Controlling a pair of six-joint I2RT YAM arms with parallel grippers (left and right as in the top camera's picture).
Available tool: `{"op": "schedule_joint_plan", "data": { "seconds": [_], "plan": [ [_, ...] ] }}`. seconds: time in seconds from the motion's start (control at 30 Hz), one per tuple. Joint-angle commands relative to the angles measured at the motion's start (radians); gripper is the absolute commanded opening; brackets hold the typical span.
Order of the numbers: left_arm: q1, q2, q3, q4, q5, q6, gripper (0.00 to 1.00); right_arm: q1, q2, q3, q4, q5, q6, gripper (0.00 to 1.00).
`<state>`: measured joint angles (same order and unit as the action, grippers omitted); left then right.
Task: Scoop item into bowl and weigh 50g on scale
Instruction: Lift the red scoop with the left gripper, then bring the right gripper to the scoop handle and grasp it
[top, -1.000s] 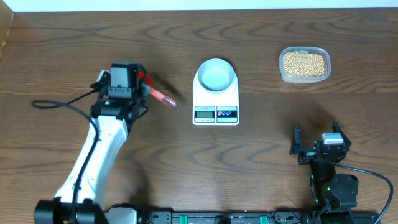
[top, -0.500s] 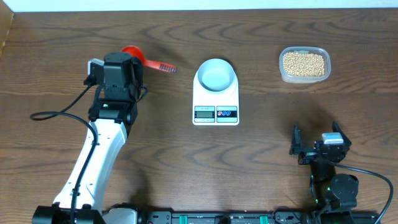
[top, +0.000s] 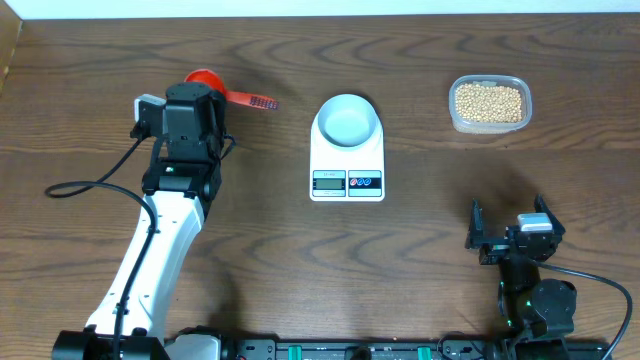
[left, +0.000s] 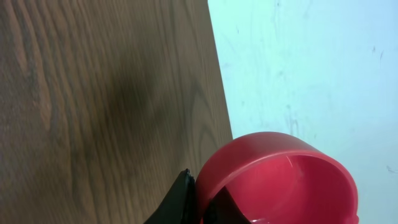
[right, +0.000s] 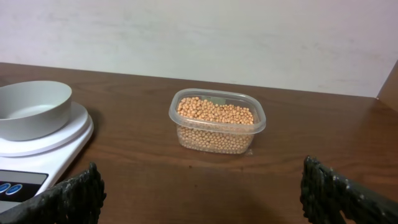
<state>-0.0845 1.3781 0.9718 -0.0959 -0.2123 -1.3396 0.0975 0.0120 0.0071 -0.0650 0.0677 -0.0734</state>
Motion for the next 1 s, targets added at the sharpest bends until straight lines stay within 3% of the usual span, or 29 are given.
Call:
{"op": "schedule_joint_plan", "data": {
  "seconds": [0.0, 0.37, 0.53, 0.77, 0.97],
  "plan": [
    [0.001, -0.006, -0.010, 0.004, -0.037, -0.008, 0.07, 0.007, -0.006, -0.002, -0.002, 0.010, -0.011, 0.99],
    [0.001, -0.006, -0.010, -0.018, -0.036, -0.005, 0.07, 0.007, -0.004, -0.002, 0.074, 0.018, 0.032, 0.99],
    [0.001, -0.006, -0.010, -0.029, -0.036, -0.005, 0.07, 0.007, 0.019, -0.002, 0.183, -0.012, 0.091, 0.99],
    [0.001, -0.006, -0.010, -0.030, -0.031, -0.005, 0.08, 0.007, 0.145, -0.002, 0.357, -0.103, 0.142, 0.99],
    [0.000, -0.006, -0.010, -0.031, 0.007, -0.005, 0.07, 0.007, 0.337, 0.027, 0.503, -0.108, 0.335, 0.99]
  ]
}}
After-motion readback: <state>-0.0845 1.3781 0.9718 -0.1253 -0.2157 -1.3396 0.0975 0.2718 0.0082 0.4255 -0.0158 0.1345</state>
